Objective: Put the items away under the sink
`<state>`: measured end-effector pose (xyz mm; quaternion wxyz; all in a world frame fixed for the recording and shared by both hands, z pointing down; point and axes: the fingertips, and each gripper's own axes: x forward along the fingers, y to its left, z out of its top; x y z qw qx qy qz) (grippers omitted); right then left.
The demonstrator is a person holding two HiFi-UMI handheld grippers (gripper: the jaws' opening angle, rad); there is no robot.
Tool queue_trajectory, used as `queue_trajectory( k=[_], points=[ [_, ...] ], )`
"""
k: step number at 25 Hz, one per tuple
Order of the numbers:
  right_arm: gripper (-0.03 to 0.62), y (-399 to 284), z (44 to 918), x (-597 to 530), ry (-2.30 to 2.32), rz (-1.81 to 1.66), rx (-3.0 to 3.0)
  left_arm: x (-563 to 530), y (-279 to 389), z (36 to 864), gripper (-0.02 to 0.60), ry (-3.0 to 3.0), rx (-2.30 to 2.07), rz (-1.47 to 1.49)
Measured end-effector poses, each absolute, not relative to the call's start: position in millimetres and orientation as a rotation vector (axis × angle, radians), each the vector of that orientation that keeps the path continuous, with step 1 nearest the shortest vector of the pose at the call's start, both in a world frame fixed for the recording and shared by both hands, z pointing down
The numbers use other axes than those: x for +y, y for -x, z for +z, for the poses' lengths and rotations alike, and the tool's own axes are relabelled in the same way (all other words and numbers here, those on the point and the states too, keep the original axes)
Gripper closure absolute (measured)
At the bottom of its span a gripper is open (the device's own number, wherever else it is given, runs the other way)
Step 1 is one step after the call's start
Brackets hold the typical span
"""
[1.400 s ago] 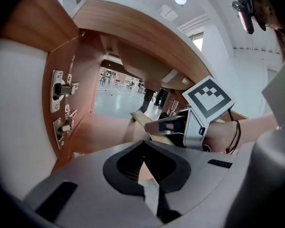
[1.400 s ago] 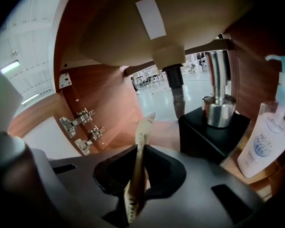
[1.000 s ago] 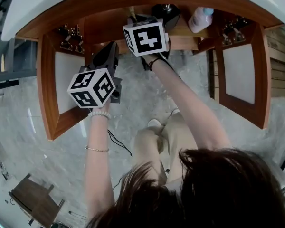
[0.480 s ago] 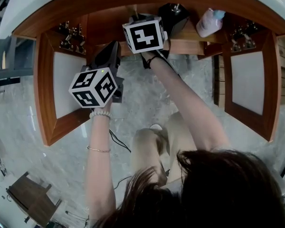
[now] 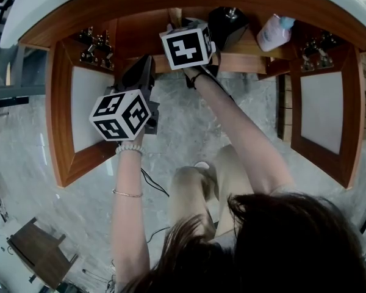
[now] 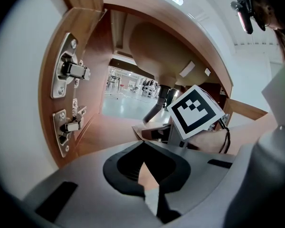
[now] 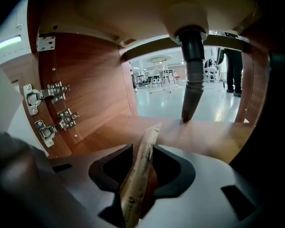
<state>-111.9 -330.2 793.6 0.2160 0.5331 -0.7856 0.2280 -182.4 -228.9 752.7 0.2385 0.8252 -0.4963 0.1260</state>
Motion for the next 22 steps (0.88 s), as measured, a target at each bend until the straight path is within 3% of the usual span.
queue_trajectory(
  k=[7,22],
  points=[
    [0.397,116,783,-325,-1.465,0.584,-2.217,-223,182,746,0.581,-2.25,-1.363,0.351],
    [0.393,116,718,-280,-1.375,0.621,-2.343,-195,165,690,0.581,-2.214,-1.334,0.363]
  ],
)
